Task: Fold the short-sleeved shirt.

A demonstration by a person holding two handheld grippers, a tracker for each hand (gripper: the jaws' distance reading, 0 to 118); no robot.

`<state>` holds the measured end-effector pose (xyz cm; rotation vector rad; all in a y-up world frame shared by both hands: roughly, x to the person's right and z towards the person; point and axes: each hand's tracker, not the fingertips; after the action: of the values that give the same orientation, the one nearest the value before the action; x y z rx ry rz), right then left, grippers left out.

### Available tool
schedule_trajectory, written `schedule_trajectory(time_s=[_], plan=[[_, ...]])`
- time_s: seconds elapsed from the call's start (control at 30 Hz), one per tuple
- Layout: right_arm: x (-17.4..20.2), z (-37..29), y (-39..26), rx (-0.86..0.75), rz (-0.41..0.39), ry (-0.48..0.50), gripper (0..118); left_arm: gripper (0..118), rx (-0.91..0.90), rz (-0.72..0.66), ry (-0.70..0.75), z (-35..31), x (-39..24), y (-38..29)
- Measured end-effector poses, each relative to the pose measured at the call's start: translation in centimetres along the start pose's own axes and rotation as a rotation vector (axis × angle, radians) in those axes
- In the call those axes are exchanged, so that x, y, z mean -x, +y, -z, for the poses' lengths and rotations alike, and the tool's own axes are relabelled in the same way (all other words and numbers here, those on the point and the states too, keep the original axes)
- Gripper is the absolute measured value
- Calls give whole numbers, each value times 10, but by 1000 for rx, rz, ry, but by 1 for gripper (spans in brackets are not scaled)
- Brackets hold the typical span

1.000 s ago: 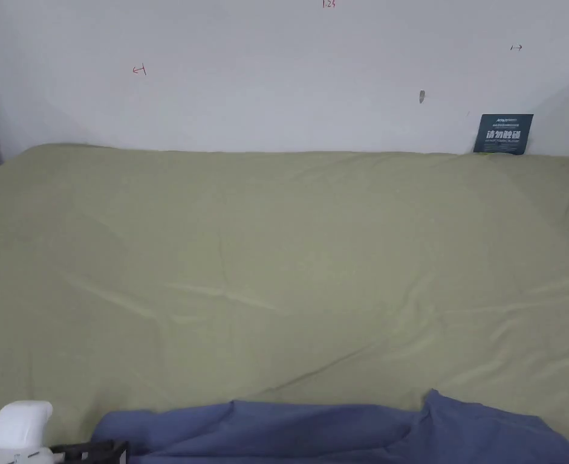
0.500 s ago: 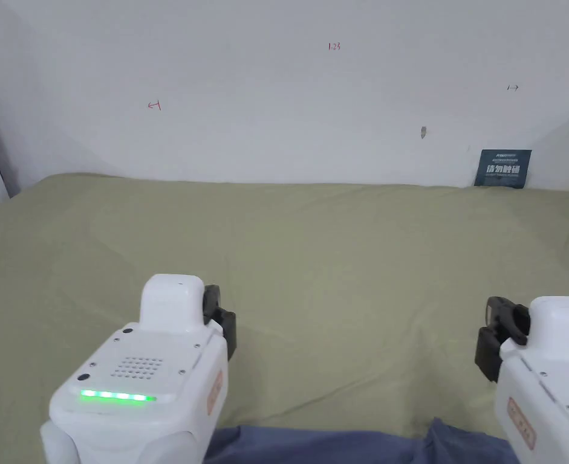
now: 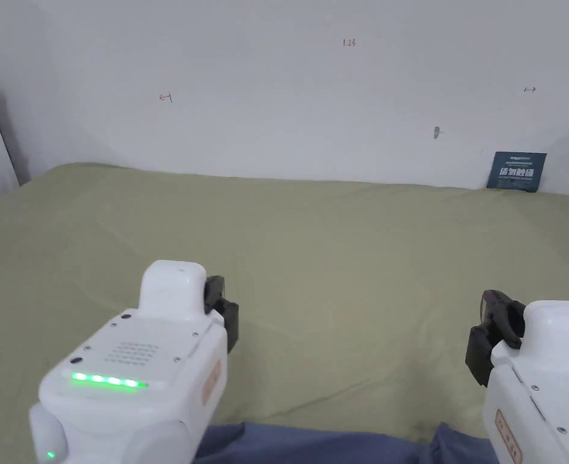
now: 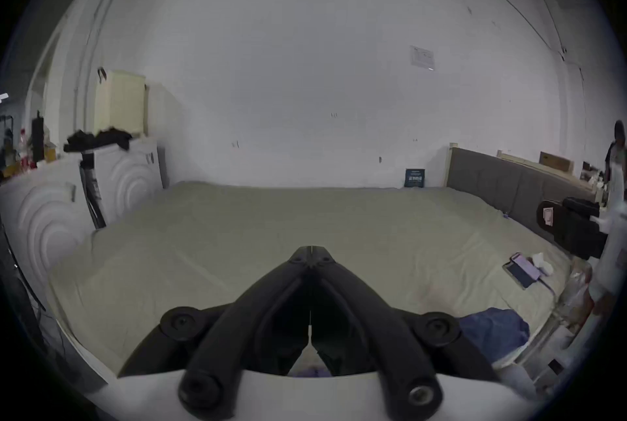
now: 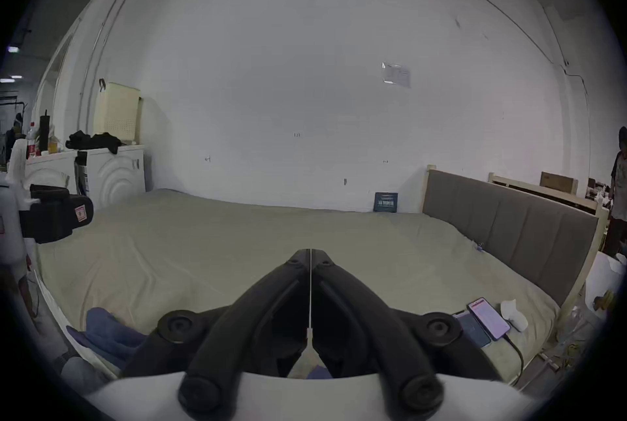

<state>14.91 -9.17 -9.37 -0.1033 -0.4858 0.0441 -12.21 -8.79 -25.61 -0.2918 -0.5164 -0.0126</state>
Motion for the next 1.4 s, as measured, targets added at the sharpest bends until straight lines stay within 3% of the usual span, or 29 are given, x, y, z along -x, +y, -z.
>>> schedule_trajectory(time_s=[0.2,0.33,0.4,0.53,0.57,0.6,0.63,0.67,0.7,0.9,1.0,1.13,1.17,1.2,1.27,1.3,1.33,1.4], plan=[[9,-10,-3,4,-4,30,4,0,460,-282,-331,19,125,-19],[18,-19,-5,6,-6,28,4,0,709,-366,-382,35,200,-64],[24,-19,-6,11,-5,22,4,0,764,-437,-365,41,222,-83],[33,-13,-8,31,-3,17,4,2,812,-532,-484,57,243,-111],[34,-11,-9,39,1,17,4,12,819,-548,-497,62,246,-117],[36,-9,-10,51,2,17,4,29,823,-569,-502,67,248,-121],[37,-7,-11,61,2,19,4,71,832,-588,-516,71,246,-125],[39,-5,-12,63,2,19,4,100,846,-593,-535,76,246,-130],[40,-4,-13,67,-1,25,4,113,863,-605,-554,81,245,-135],[45,4,-16,91,-6,30,4,112,901,-669,-596,110,243,-160],[45,3,-16,94,-14,28,4,112,866,-721,-701,120,242,-162],[42,5,-18,102,3,30,4,94,918,-786,-768,132,233,-175],[42,4,-18,103,5,28,4,94,926,-801,-771,133,230,-179],[40,4,-18,107,7,30,4,78,934,-799,-768,134,226,-182],[36,2,-18,108,17,31,4,32,964,-721,-677,135,219,-185],[35,2,-18,112,16,31,4,21,958,-744,-659,137,225,-188],[33,0,-17,111,15,31,4,20,937,-789,-689,135,228,-186],[28,-1,-15,106,17,28,4,18,906,-738,-625,130,230,-175]])
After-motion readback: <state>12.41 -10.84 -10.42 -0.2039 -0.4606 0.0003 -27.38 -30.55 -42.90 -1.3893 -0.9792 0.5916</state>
